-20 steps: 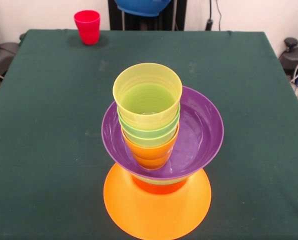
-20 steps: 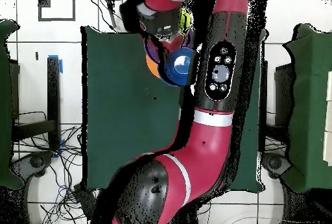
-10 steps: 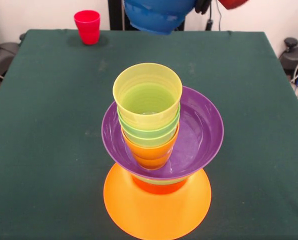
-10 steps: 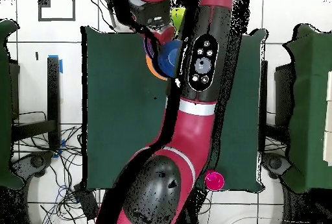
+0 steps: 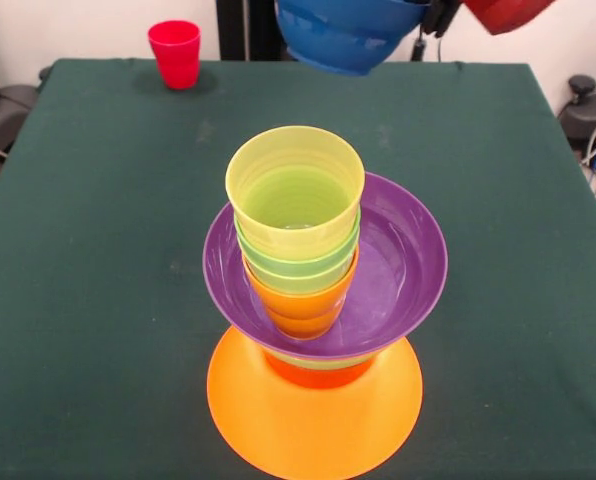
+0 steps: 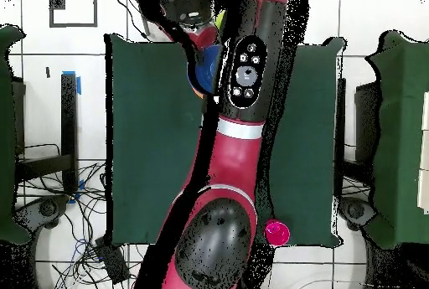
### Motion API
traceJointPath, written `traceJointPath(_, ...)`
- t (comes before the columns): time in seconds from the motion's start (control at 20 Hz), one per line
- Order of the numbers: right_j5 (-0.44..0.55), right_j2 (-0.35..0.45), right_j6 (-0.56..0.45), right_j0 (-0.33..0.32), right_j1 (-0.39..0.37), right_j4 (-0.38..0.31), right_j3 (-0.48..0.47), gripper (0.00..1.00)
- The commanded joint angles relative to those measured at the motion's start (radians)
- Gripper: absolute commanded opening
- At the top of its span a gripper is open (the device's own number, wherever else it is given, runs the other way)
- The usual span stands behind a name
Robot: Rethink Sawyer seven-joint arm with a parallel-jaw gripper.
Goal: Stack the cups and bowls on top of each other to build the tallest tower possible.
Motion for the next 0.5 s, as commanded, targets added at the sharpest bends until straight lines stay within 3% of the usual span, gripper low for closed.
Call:
traceJointPath(0.05, 0.108, 0.257, -0.315, -0.025, 0.012, -0.280, -0.042, 0.00)
traceJointPath(0.5, 0.129, 0.457, -0.405, -0.052, 0.027, -0.522, -0.053, 0.00)
